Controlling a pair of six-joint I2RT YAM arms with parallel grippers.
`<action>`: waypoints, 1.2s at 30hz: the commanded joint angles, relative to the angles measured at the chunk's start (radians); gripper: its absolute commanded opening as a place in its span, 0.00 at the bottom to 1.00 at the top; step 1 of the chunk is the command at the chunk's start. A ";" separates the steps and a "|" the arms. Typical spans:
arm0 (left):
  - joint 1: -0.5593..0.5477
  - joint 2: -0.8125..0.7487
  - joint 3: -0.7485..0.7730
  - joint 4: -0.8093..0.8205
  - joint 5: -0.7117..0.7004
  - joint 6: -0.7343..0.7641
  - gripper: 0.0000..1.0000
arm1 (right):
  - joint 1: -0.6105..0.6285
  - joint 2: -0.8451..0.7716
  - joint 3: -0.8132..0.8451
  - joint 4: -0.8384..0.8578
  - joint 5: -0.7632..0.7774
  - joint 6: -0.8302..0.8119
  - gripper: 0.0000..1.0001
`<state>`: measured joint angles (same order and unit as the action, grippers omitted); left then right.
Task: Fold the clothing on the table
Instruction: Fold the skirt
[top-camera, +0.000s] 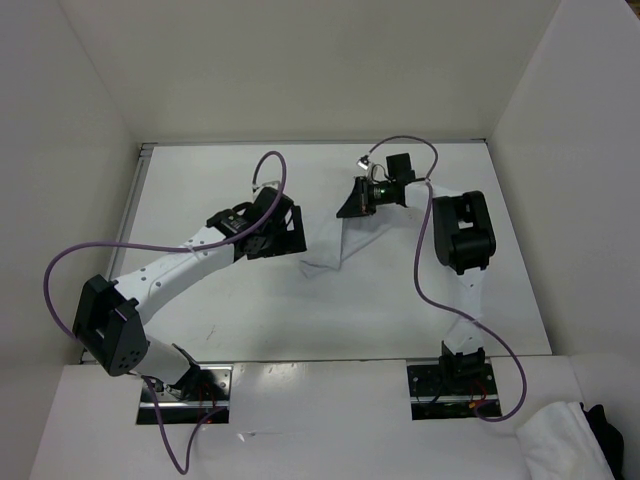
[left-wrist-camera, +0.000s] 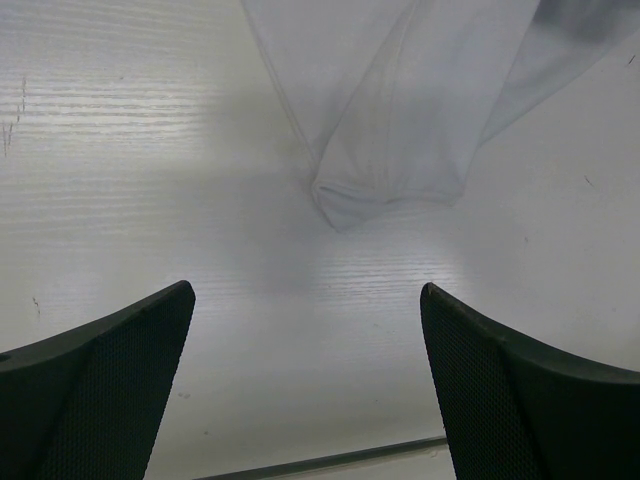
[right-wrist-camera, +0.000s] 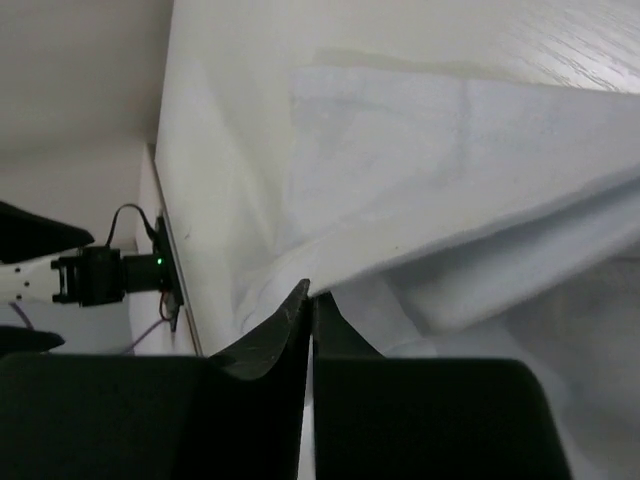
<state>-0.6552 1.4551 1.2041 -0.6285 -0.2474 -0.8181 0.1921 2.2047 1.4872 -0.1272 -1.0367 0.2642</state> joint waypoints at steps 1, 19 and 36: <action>0.012 -0.002 0.022 0.010 0.013 -0.015 1.00 | 0.004 0.013 0.120 -0.058 -0.100 0.019 0.00; -0.001 0.091 0.029 0.064 0.097 0.084 1.00 | 0.024 0.078 0.412 -0.106 -0.146 0.077 0.85; -0.374 0.616 0.430 -0.063 -0.611 0.461 1.00 | -0.258 -0.023 0.354 -0.304 -0.126 -0.132 0.85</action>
<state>-1.0058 2.0354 1.5921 -0.6743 -0.6220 -0.4355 -0.0818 2.2654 1.8225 -0.3767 -1.1435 0.1978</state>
